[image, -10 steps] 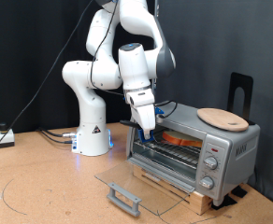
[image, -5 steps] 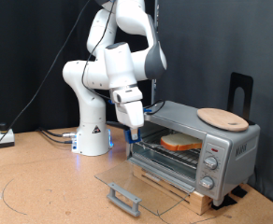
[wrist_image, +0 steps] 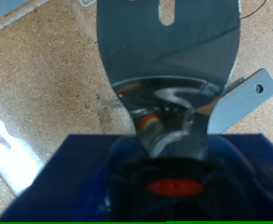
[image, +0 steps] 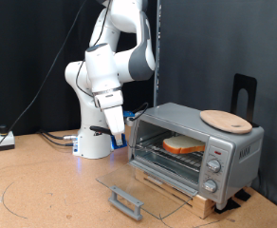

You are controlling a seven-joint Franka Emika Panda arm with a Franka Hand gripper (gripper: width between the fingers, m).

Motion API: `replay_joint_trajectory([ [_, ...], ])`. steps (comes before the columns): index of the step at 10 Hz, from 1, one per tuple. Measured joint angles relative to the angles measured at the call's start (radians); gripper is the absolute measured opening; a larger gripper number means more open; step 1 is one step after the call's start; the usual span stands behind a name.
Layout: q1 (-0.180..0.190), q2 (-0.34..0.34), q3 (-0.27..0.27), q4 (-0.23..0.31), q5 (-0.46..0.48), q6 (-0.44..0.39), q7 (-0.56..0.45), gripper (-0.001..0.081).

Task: Make a piece of toast with the oven

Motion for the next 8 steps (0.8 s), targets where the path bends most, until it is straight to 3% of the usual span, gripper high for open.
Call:
replay_joint_trajectory([
  [1, 0.000, -0.003, -0.014, 0.012, 0.001, -0.042, 0.007, 0.0396],
  [4, -0.004, -0.037, -0.173, 0.069, -0.004, -0.274, 0.007, 0.0396],
  [8, -0.019, -0.107, -0.330, 0.125, -0.141, -0.525, -0.003, 0.0396],
])
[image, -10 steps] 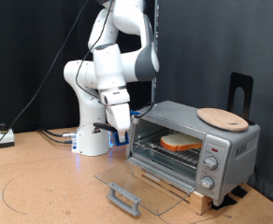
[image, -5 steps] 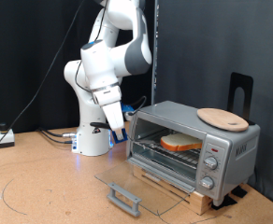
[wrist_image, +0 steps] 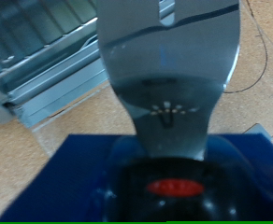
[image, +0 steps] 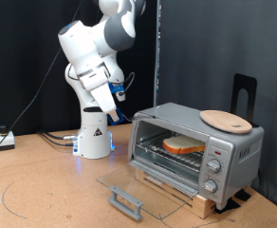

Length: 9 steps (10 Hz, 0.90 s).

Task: Make a piece of toast with the oven

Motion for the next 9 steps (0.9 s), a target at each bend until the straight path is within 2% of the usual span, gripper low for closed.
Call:
replay_joint_trajectory([
  [1, -0.003, -0.021, -0.023, 0.005, -0.031, -0.031, -0.001, 0.0396],
  [3, -0.007, -0.060, -0.022, -0.002, -0.084, -0.036, 0.006, 0.0396],
  [4, -0.007, -0.057, -0.023, -0.002, -0.079, -0.036, 0.006, 0.0396],
  [5, -0.002, -0.053, -0.031, -0.001, -0.079, -0.088, -0.014, 0.0396],
  [6, 0.012, -0.055, -0.046, 0.001, -0.079, -0.176, -0.054, 0.0396],
  [8, 0.056, -0.077, -0.060, 0.000, -0.090, -0.334, -0.126, 0.0396],
  [9, 0.079, -0.096, -0.060, -0.004, -0.091, -0.373, -0.144, 0.0396],
])
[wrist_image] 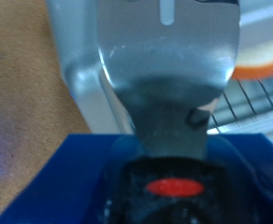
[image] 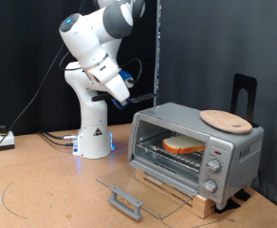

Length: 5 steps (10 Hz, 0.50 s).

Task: Make a piece of toast with the oven

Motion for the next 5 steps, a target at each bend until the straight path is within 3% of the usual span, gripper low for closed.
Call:
replay_joint_trajectory([
  [5, 0.109, -0.206, 0.068, -0.091, 0.122, -0.006, 0.069, 0.0396],
])
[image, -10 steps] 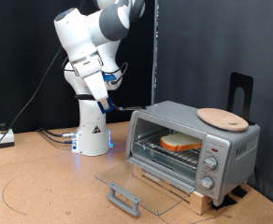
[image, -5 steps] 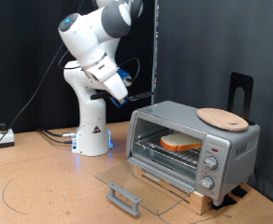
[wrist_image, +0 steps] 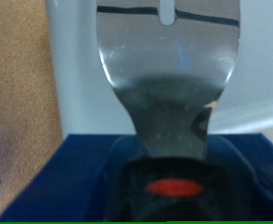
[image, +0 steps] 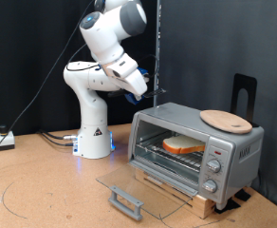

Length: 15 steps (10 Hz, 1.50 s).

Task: Make a piece of toast with the oven

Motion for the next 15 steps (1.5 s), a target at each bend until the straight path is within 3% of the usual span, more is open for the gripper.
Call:
replay_joint_trajectory([
  [5, 0.107, -0.164, 0.161, -0.017, 0.167, -0.001, 0.241, 0.0396],
  [9, 0.122, -0.197, 0.295, -0.031, 0.281, 0.065, 0.310, 0.0396],
  [10, 0.121, -0.197, 0.324, -0.033, 0.311, 0.092, 0.314, 0.0466],
  [11, 0.120, -0.197, 0.344, -0.034, 0.333, 0.110, 0.314, 0.0466],
  [13, 0.119, -0.197, 0.350, -0.034, 0.364, 0.117, 0.310, 0.0775],
  [15, 0.120, -0.197, 0.300, -0.029, 0.370, 0.090, 0.298, 0.0803],
])
